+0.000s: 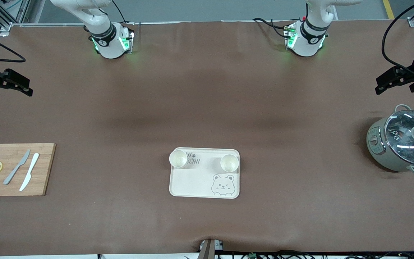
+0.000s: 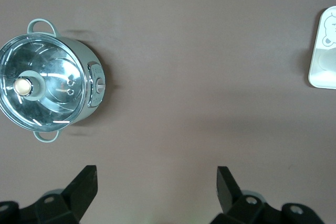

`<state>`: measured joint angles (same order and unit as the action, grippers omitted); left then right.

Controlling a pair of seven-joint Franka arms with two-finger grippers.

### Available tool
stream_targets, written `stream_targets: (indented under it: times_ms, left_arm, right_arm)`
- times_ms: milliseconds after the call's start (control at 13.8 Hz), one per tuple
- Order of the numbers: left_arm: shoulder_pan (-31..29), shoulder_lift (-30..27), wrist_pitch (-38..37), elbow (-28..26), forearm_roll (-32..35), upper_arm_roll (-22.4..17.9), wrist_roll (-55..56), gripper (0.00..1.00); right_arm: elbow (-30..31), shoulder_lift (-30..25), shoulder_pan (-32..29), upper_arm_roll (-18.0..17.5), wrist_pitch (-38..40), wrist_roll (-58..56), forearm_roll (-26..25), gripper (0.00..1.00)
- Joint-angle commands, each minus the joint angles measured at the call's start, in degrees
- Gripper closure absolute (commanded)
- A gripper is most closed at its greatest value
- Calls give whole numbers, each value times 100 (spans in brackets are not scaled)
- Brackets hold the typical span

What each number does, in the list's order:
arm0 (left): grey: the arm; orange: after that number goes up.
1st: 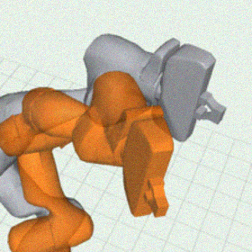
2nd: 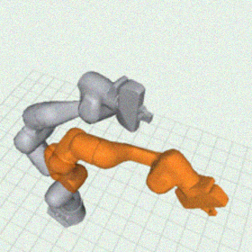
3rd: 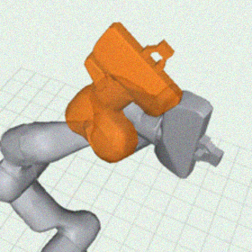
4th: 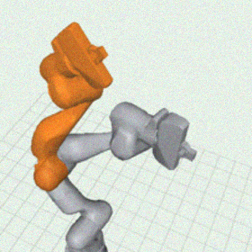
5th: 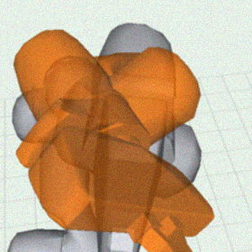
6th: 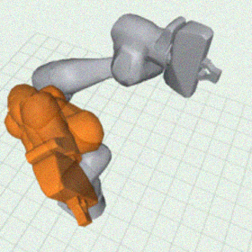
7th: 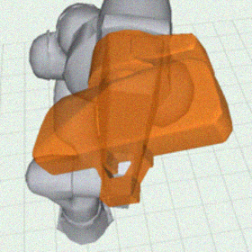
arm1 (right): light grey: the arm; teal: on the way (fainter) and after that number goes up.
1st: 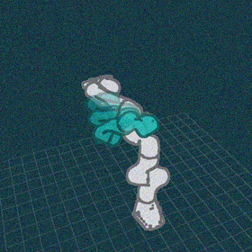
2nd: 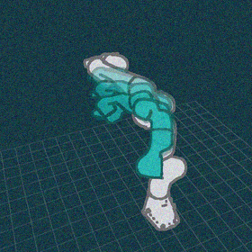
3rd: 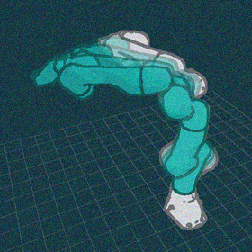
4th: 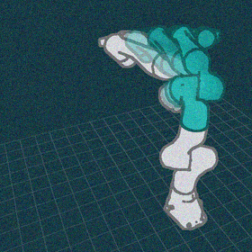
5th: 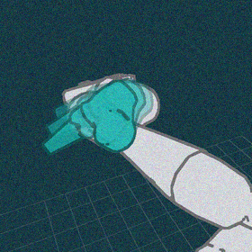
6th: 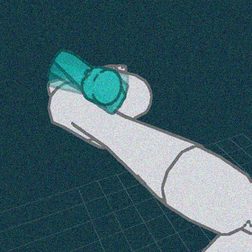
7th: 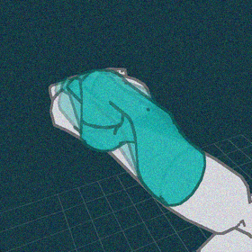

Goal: Place white IKEA cup upright on tray with both arms

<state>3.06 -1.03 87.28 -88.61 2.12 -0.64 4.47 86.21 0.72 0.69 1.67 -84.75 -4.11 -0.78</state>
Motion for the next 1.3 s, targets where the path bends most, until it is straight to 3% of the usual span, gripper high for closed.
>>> stream_targets:
  times_ms: [0,1230]
  left_arm:
    - [36,-11,-35,28,-53,-42,-96,0]
    - [45,-29,-27,55,-53,-24,-69,0]
  right_arm:
    - [-16,-63,-25,-44,55,-64,-80,0]
    - [-16,-63,-8,-53,55,-64,-80,0]
